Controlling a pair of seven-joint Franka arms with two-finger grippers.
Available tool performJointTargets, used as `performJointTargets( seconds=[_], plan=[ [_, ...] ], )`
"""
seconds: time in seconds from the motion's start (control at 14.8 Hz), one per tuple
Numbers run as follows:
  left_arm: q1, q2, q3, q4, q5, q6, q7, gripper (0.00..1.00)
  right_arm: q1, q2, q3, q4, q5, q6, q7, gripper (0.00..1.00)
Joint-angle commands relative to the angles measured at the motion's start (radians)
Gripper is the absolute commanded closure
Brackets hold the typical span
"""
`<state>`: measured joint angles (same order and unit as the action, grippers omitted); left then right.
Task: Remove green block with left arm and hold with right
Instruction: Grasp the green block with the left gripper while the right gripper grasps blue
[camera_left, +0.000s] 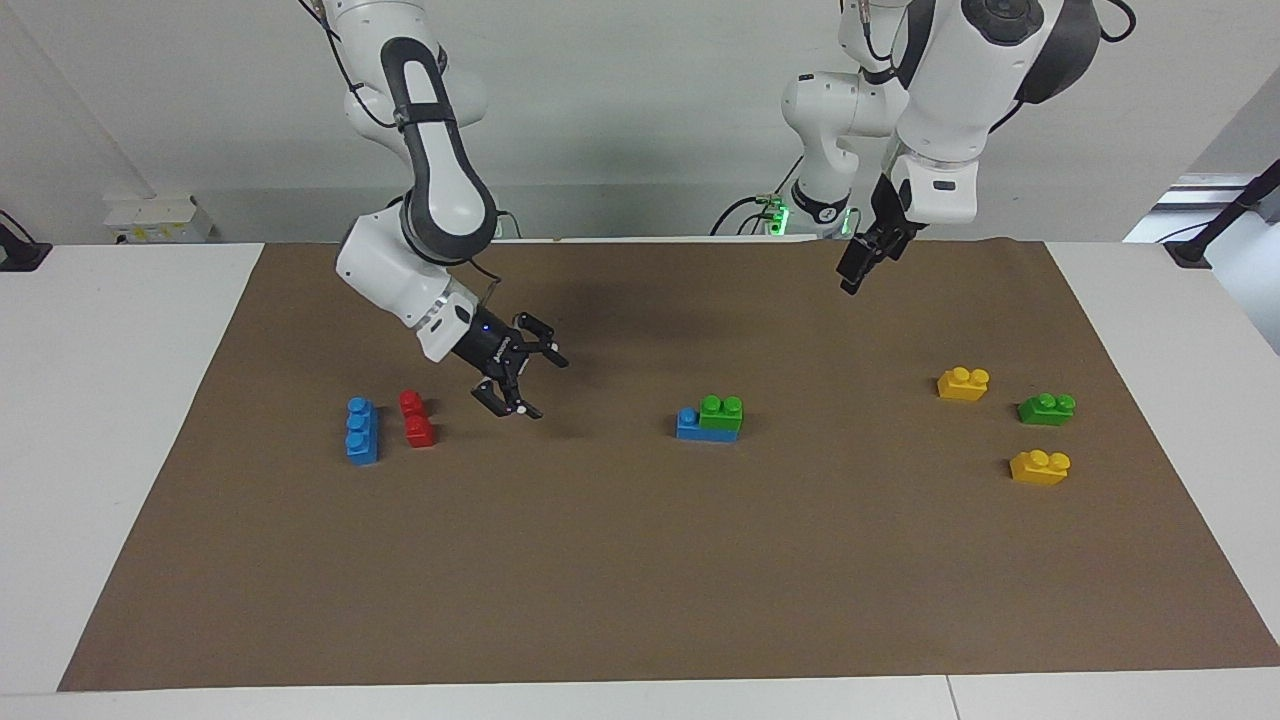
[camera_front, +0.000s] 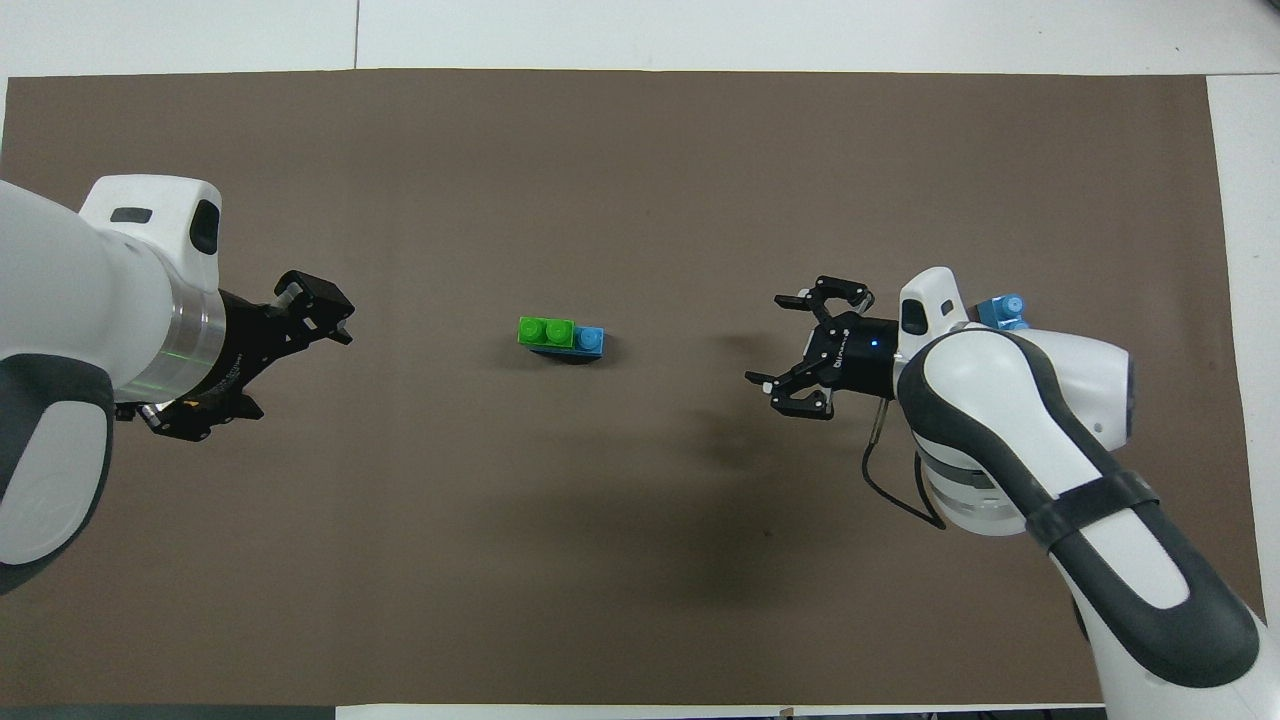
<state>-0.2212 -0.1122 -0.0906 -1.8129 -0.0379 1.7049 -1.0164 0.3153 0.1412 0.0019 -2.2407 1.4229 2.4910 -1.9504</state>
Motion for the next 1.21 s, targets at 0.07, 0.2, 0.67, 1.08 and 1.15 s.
performJointTargets(
  seconds=[0.07, 0.2, 0.67, 1.08, 1.15],
  plan=[
    [-0.049, -0.047, 0.012, -0.078, -0.039, 0.097, -0.296, 0.0, 0.122, 0.07, 0.001, 0.047, 0.156, 0.127, -0.073, 0.0],
    [-0.072, -0.05, 0.012, -0.114, -0.053, 0.16, -0.442, 0.0, 0.154, 0.081, 0.004, 0.047, 0.189, 0.157, -0.074, 0.0],
    [-0.181, 0.006, 0.012, -0.177, -0.053, 0.317, -0.747, 0.0, 0.2, 0.179, 0.004, 0.165, 0.318, 0.241, -0.147, 0.0],
    [-0.211, 0.098, 0.014, -0.174, -0.048, 0.435, -0.902, 0.0, 0.272, 0.245, 0.006, 0.242, 0.33, 0.305, -0.127, 0.0],
    [-0.211, 0.112, 0.014, -0.172, -0.048, 0.452, -0.915, 0.0, 0.284, 0.245, 0.006, 0.242, 0.329, 0.315, -0.128, 0.0]
  ],
)
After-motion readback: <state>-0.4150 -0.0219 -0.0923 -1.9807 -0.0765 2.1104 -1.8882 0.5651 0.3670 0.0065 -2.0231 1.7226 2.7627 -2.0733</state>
